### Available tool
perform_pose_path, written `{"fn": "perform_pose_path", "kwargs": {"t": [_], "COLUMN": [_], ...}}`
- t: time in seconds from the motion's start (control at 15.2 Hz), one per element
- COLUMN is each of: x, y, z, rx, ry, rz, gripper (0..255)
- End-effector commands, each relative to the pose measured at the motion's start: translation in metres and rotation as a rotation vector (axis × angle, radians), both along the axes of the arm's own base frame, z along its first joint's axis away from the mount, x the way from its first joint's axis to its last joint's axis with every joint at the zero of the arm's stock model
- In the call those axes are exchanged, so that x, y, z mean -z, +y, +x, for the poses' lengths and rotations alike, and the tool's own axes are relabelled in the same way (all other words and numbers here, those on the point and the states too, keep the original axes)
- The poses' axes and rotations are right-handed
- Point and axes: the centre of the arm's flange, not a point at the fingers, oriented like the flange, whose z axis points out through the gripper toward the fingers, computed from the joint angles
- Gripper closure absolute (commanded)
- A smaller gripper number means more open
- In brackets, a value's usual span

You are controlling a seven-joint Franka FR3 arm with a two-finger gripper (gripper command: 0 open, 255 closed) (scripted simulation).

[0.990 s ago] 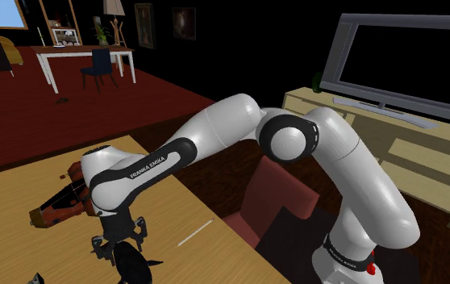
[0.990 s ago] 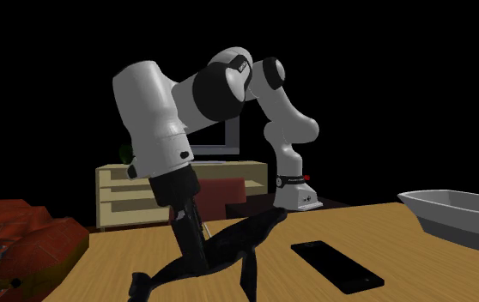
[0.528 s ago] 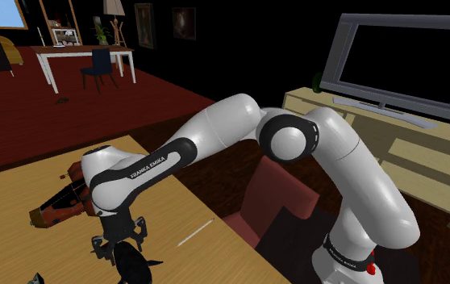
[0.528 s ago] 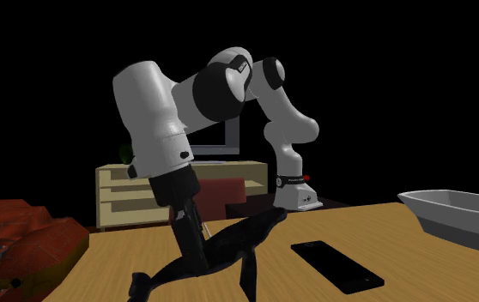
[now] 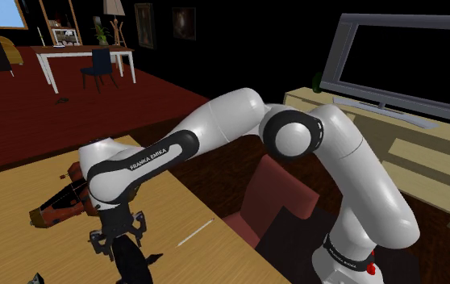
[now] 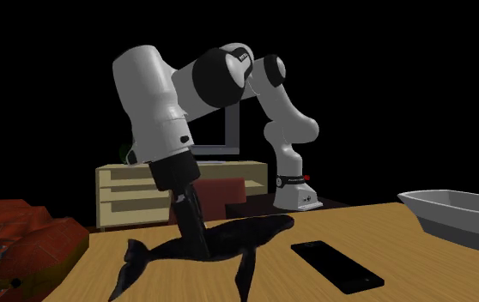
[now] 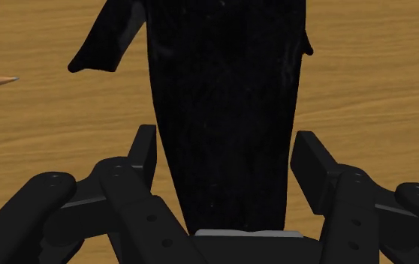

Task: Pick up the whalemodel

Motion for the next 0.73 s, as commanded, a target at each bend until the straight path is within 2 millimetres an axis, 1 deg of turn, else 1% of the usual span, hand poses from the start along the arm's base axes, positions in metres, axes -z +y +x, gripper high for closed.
{"fn": "perform_pose_path", "kwargs": {"t": [0.0,0.53,0.66], "x": [-0.011,-0.053,-0.054], "y": [0.001,0.001,0.001], "z": [0.000,0.000,0.000], "rx": [0.000,0.000,0.000], "ry": [0.000,0.000,0.000], "rz": [0.000,0.000,0.000], "gripper": [255,255,255]}}
